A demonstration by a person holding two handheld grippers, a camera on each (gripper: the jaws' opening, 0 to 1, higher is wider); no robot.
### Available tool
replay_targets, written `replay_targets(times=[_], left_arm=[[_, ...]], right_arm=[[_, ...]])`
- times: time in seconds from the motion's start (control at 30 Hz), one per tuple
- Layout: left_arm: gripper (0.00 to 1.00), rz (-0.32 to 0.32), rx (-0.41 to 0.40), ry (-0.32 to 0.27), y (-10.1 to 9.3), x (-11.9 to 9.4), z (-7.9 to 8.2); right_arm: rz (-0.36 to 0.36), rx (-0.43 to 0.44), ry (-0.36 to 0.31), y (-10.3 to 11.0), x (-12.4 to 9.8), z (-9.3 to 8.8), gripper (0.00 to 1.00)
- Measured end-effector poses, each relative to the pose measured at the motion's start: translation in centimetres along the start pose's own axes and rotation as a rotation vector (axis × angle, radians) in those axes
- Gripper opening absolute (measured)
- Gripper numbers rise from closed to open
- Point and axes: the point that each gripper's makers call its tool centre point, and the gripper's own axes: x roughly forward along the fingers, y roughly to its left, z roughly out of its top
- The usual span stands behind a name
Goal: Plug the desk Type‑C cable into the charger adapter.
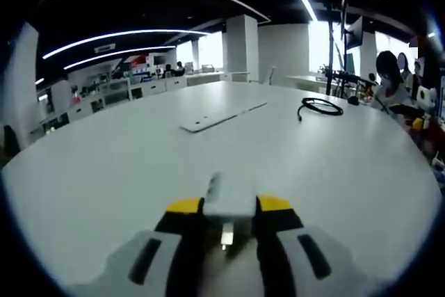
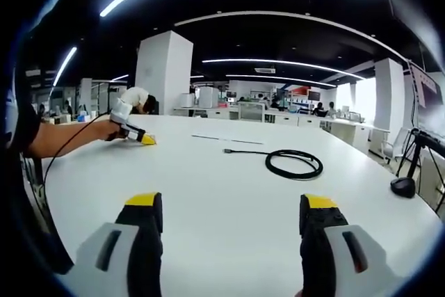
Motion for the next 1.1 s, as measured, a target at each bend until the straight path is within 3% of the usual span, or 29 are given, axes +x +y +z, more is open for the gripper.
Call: replay_targets(times=[0.77, 1.1], left_arm=[[0.26, -0.004, 0.0, -0.031, -0.3, -0.7, 0.2], [0.26, -0.015, 0.003, -0.044, -1.2, -1.8, 0.7]], right_arm=[[0.007, 0.005, 0.012, 0.3, 0.1, -0.7, 0.81], [0.014, 0.002, -0.004, 0.4, -0.2, 0.0, 0.81]])
